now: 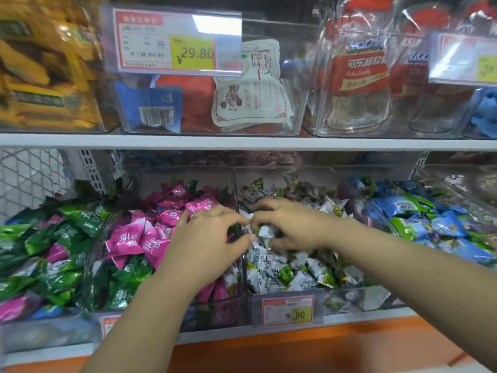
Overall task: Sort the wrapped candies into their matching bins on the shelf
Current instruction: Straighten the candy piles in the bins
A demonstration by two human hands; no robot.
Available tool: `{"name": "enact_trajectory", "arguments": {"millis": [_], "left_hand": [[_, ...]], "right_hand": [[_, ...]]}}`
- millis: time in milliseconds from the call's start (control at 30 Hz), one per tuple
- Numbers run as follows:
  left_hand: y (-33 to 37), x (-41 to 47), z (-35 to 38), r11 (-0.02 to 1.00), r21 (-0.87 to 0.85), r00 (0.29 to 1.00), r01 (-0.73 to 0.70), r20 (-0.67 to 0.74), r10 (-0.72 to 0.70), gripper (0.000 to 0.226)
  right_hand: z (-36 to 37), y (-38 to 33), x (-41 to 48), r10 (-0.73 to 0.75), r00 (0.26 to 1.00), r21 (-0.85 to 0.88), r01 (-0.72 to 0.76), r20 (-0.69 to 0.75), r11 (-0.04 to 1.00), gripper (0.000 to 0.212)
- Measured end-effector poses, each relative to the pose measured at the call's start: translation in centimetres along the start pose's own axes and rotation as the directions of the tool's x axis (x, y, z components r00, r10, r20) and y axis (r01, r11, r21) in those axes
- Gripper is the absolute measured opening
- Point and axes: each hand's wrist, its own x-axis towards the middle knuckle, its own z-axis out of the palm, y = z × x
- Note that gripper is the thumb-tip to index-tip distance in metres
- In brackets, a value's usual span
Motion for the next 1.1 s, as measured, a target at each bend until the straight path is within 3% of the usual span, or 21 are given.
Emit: {"name": "enact_trajectory", "arguments": {"millis": [200,433,600,700,800,867,967,1100], "left_hand": [[-0.2,0.1,0.1,1.0,-0.013,1.0,0.002,0.013,-0.002,0.044],[-0.1,0.1,0.0,0.999,-0.034,1.0,0.005,0.003,-0.005,0.043],[-0.1,0.1,0.0,1.0,-0.025,1.0,0.004,0.016,-0.004,0.043],[-0.3,0.2,0.0,1.0,-0.022,1.0,0.002,0.018,-0.001,0.042],[-0.3,0.3,0.1,1.0,-0.029,1.0,-0.006,0.01,0.006,0.041],[-0.4,0.3,0.1,1.0,-0.028,1.0,-0.009,0.004,0.009,0.04],[-0.4,0.3,0.2,1.0,-0.02,1.0,-0.015,0.006,0.015,0.041],[-0.5,0.3,0.2,1.0,-0.012,1.0,-0.013,0.016,0.013,0.045]], "right_hand": [[-1.4,3.6,-1.4,0.146,0.988,-0.083,-0.141,0.057,0.986,0.025],[-1.5,5.7,-1.8,0.352,0.936,0.049,-0.352,-0.001,0.935,0.04],[-2.2,5.7,-1.2,0.377,0.926,0.112,-0.378,0.027,0.919,0.051],[-3.1,4.0,-1.5,0.352,0.935,0.137,-0.353,0.032,0.926,0.066],[-2.8,0.6,-1.5,0.17,0.985,0.099,-0.168,-0.012,0.981,0.065],[-1.3,-0.8,-1.0,0.052,0.995,0.037,-0.055,0.087,0.998,0.061],[0.8,-0.2,-0.4,0.104,0.974,-0.096,-0.086,0.201,0.992,0.06],[1.1,0.8,0.3,0.093,0.993,-0.101,-0.086,0.069,0.991,0.048]]}}
